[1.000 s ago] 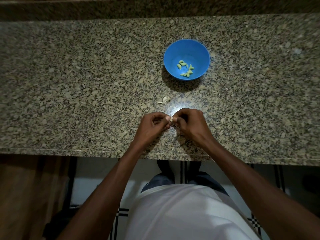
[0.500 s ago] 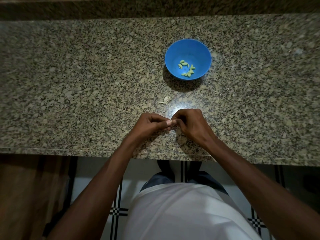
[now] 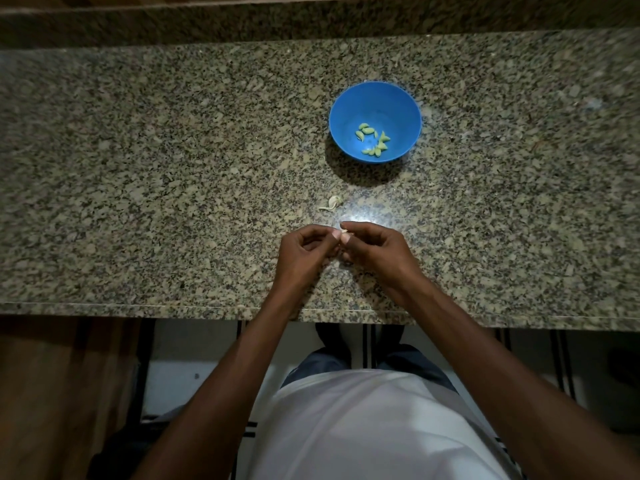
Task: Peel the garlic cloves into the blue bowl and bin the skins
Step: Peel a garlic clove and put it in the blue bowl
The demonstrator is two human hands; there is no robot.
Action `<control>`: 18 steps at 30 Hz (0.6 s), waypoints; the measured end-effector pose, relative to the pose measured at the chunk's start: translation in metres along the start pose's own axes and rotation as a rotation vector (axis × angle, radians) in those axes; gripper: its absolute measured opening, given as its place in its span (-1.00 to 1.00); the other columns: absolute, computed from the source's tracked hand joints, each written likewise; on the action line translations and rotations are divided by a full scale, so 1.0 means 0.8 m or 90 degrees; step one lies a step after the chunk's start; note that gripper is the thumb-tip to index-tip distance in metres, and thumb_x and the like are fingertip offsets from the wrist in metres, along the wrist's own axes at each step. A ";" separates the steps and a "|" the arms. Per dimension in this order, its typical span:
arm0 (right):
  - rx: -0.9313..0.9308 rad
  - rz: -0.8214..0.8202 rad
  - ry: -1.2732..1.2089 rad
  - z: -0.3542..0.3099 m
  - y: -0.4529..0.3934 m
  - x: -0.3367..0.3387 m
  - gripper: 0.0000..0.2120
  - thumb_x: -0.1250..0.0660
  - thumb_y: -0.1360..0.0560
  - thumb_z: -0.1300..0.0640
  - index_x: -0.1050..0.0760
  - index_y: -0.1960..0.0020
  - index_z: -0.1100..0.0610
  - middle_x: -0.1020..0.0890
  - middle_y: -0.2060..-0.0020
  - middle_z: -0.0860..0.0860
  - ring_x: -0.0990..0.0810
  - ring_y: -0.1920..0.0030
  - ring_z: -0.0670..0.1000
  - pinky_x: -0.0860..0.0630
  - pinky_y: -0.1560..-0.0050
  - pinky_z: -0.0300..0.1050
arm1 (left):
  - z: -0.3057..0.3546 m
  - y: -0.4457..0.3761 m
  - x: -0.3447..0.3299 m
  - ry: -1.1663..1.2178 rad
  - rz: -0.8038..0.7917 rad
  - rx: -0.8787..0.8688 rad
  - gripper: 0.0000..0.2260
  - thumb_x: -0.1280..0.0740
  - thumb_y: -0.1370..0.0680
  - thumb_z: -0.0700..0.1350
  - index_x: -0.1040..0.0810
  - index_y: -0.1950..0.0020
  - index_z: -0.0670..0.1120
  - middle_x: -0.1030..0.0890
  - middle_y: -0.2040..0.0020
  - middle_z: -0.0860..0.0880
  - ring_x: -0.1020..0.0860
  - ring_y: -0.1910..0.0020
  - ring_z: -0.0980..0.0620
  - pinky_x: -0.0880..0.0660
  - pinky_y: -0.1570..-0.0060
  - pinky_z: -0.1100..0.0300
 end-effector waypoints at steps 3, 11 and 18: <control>0.015 0.036 -0.015 0.005 0.000 -0.003 -0.71 -0.59 -0.49 0.15 -0.71 -0.20 0.12 -0.77 -0.03 0.13 -0.76 -0.07 0.18 -0.70 -0.10 0.11 | -0.001 0.005 -0.006 0.077 0.001 0.034 -0.94 -0.46 -0.60 -0.22 -0.72 -0.04 -0.18 -0.75 0.07 -0.10 -0.73 0.07 -0.01 -0.65 0.04 0.16; -0.011 0.009 -0.055 0.004 -0.007 -0.003 -0.69 -0.53 -0.53 0.28 -0.67 -0.26 0.13 -0.74 0.00 0.15 -0.72 0.04 0.10 -0.67 0.02 -0.04 | -0.002 -0.001 0.004 0.137 -0.010 0.157 -0.90 -0.48 -0.59 -0.17 -0.73 -0.07 -0.15 -0.73 0.12 -0.14 -0.67 0.16 0.06 -0.63 0.09 0.19; 0.017 0.025 0.080 -0.003 0.004 0.017 -0.81 -0.50 -0.56 0.27 -0.69 -0.17 0.19 -0.77 0.07 0.18 -0.77 0.01 0.19 -0.71 -0.07 0.11 | -0.006 0.002 0.013 0.059 0.052 0.099 -0.84 -0.55 -0.53 -0.14 -0.73 -0.04 -0.20 -0.76 0.09 -0.18 -0.74 0.05 -0.17 -0.69 -0.07 -0.06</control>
Point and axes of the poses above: each hand's wrist, its own y-axis away from the middle knuckle, its own x-axis out of the back of the hand, z = x × y, the point moved 2 cm from there along -y, towards the middle knuckle
